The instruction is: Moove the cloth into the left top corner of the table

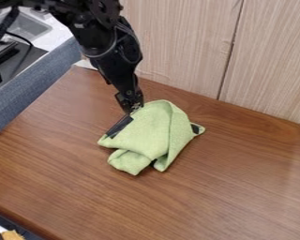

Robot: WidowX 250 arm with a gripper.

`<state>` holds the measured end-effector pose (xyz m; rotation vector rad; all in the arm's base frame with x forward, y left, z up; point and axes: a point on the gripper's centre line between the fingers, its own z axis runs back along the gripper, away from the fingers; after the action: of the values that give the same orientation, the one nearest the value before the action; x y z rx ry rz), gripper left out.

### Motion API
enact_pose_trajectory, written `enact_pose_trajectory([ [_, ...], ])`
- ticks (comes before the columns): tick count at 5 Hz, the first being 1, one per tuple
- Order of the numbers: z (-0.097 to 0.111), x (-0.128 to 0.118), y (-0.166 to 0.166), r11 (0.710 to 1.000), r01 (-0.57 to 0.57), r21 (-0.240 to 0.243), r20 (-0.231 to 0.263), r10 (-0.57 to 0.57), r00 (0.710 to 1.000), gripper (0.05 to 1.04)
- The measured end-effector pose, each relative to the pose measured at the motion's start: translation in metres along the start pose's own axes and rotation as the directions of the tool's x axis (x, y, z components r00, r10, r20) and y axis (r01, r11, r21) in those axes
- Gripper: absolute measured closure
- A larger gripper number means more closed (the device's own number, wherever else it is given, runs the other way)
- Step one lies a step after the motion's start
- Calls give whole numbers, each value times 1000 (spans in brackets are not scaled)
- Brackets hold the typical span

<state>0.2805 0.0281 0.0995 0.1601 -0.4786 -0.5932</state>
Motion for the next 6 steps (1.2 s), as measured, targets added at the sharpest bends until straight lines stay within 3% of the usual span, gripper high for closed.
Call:
enact_pose_trajectory([
  [2,-11,-5,-6,1000,-2,-21,-47,1,999,85],
  [3,-28,2,-5,999,-10,-43,-57,7,998,85],
  [4,-65,8,-8,991,-13,-133,-108,-1,994,85],
  [6,-101,9,-23,977,8,-213,-147,-40,988,85],
])
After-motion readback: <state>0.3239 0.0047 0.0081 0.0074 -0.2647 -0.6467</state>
